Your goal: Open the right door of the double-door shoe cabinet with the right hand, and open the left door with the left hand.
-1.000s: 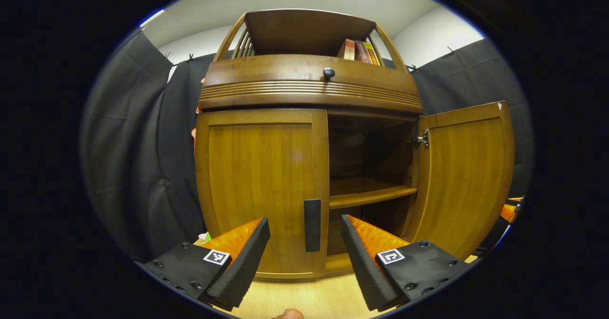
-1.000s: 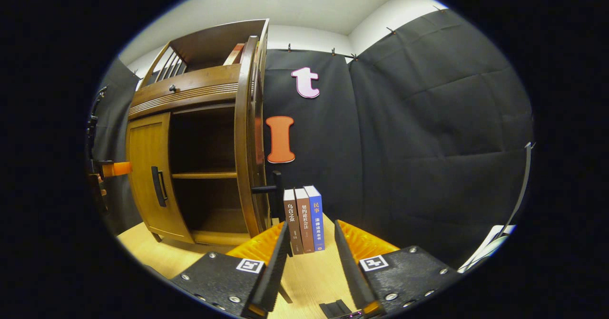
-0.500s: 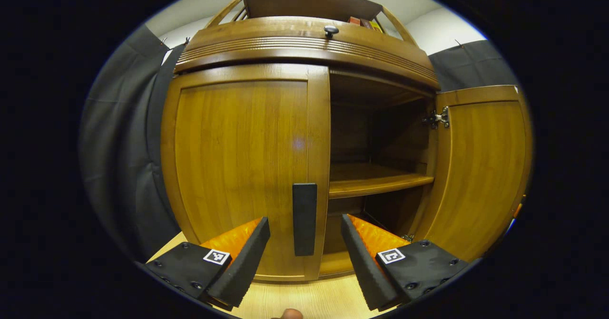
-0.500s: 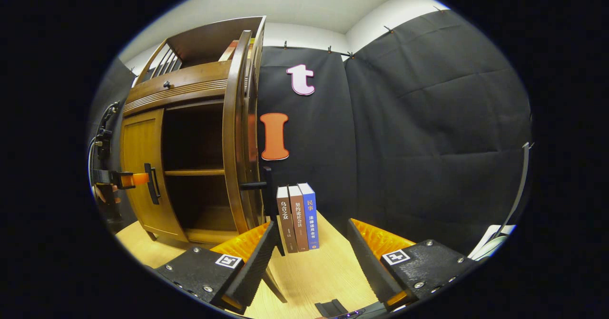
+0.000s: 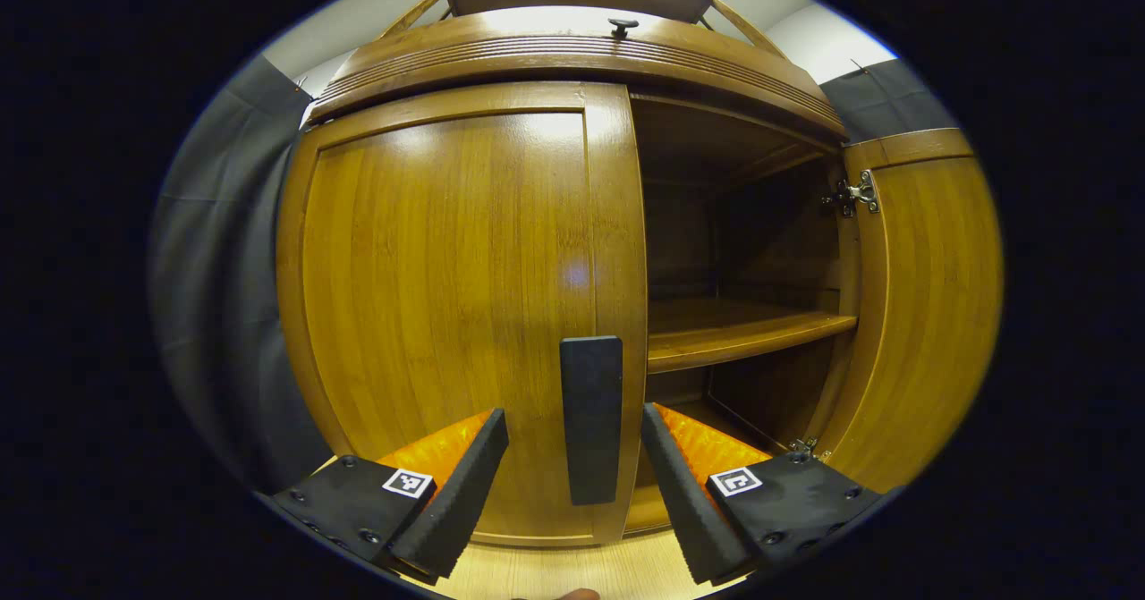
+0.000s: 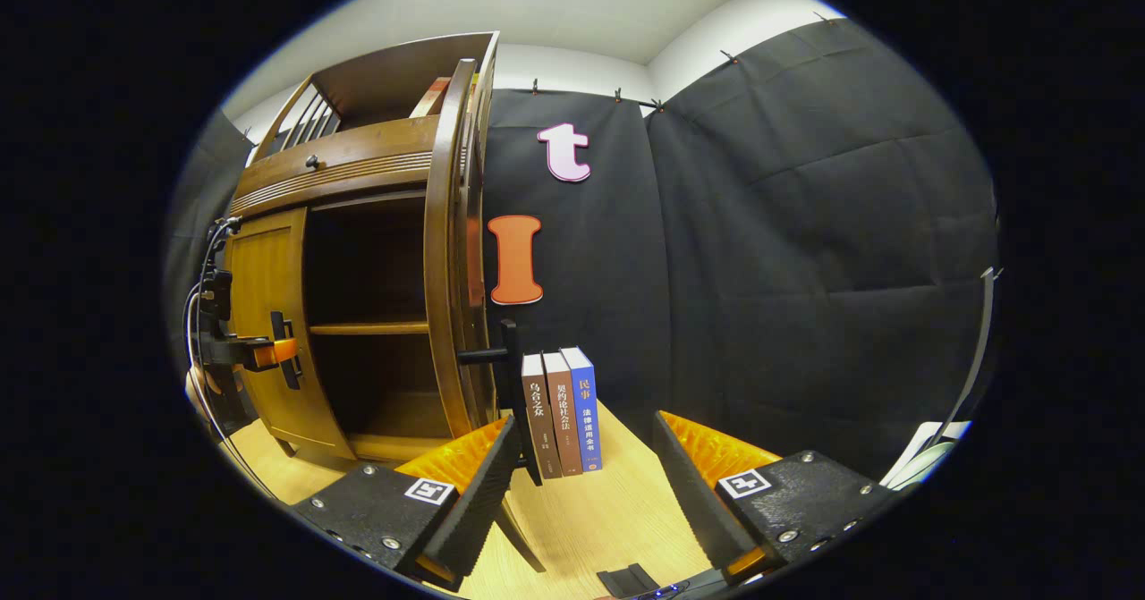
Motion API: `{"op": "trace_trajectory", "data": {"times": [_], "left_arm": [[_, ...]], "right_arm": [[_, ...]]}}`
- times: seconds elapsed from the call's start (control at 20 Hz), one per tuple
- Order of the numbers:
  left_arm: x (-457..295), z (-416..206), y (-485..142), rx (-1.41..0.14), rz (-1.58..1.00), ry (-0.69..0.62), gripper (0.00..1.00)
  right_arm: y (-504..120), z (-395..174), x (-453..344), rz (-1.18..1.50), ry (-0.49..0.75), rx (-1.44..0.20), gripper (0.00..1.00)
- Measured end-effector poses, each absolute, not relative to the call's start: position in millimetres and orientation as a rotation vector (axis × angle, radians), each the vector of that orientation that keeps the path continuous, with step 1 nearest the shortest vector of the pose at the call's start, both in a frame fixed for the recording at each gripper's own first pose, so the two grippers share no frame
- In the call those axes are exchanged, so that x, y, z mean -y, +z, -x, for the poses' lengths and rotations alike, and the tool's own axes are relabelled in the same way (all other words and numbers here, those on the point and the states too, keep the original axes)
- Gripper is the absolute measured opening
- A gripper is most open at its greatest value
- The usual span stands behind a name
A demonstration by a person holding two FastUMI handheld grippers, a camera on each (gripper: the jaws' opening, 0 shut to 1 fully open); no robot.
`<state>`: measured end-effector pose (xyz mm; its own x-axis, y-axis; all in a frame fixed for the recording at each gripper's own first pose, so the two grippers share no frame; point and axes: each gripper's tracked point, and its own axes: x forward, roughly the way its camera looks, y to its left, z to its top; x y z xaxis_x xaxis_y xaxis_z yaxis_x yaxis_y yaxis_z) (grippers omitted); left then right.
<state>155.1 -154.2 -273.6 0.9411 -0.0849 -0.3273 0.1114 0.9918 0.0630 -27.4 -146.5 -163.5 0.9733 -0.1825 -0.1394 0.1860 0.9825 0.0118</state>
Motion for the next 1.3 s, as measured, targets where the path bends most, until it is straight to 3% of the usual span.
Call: {"op": "trace_trajectory", "data": {"times": [0.15,0.2,0.45,0.55,0.6,0.75,0.8,0.9,0.95,1.0,1.1,1.15,1.2,1.25,1.3], "left_arm": [[152,-159,-280,-0.339,-0.073,-0.090,0.96],[150,-161,-283,-0.341,-0.070,-0.088,0.96],[148,-167,-292,-0.354,-0.046,-0.073,0.96],[147,-170,-293,-0.349,-0.045,-0.068,0.82],[149,-170,-295,-0.353,-0.044,-0.069,0.82],[159,-172,-296,-0.354,-0.032,-0.098,0.70],[160,-171,-295,-0.351,-0.041,-0.096,0.61],[165,-169,-295,-0.352,-0.036,-0.107,0.49],[164,-169,-296,-0.357,-0.048,-0.104,0.45],[164,-171,-295,-0.354,-0.049,-0.106,0.41],[164,-169,-295,-0.357,-0.050,-0.106,0.41],[164,-169,-296,-0.362,-0.058,-0.107,0.36],[161,-168,-298,-0.361,-0.055,-0.101,0.36],[163,-167,-296,-0.364,-0.058,-0.103,0.33],[163,-166,-295,-0.367,-0.060,-0.105,0.33]], "right_arm": [[-163,28,145,-0.017,-0.186,-0.136,0.92],[-162,28,145,-0.014,-0.188,-0.133,1.00],[-162,28,146,-0.021,-0.187,-0.135,1.00],[-163,28,146,-0.016,-0.188,-0.138,1.00],[-163,28,147,-0.015,-0.188,-0.138,1.00],[-163,29,149,-0.019,-0.194,-0.137,1.00],[-163,30,149,-0.021,-0.195,-0.137,0.92],[-163,30,150,-0.021,-0.198,-0.137,0.92],[-163,31,150,-0.019,-0.199,-0.138,1.00],[-164,31,150,-0.018,-0.200,-0.138,0.92],[-164,33,150,-0.015,-0.200,-0.140,0.92],[-163,33,150,-0.014,-0.202,-0.139,0.92],[-163,33,150,-0.015,-0.202,-0.139,1.00],[-164,34,149,-0.015,-0.202,-0.140,0.92],[-163,33,149,-0.013,-0.201,-0.140,1.00]]}}
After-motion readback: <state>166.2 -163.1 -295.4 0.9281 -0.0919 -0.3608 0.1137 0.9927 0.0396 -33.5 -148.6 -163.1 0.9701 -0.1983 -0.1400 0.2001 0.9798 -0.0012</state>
